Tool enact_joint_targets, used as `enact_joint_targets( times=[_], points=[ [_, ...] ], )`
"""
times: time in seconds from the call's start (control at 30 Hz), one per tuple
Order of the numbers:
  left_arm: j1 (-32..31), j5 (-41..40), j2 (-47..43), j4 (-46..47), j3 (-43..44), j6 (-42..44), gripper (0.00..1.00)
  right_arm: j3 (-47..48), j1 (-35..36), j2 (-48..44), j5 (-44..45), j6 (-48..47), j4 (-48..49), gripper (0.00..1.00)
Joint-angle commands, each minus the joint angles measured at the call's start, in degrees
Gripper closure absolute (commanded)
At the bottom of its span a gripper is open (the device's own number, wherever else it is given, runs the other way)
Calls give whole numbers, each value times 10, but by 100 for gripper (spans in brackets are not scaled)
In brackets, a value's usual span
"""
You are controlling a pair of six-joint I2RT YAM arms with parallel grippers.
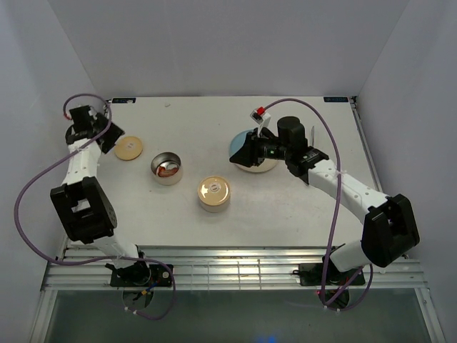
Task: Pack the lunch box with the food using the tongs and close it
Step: Pick up the box lid from the center of the board.
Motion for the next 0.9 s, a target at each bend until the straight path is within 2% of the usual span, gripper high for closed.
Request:
enact_joint_targets(
  times=[0.0, 0.1, 0.23, 0.4, 0.7, 0.87],
  points=[
    [75, 108, 10, 59, -104, -52, 35, 4, -8, -23, -23, -21, 21, 63],
    [103, 120, 44, 87, -124, -53, 38, 4, -14, -15, -31, -23, 24, 65],
    [108, 78, 81, 72, -104, -34, 38, 4, -19, -3, -48, -18, 35, 68],
    [110, 63, 108, 102, -96, -34, 37, -9, -26, 2, -51, -18, 48, 68],
    [112, 36, 164, 123, -105, -78, 37, -26, -47, 2, -53, -13, 56, 69],
    [116, 61, 197, 152, -112, -103, 36, -37, -49, -19, -42, -12, 57, 70]
  ],
)
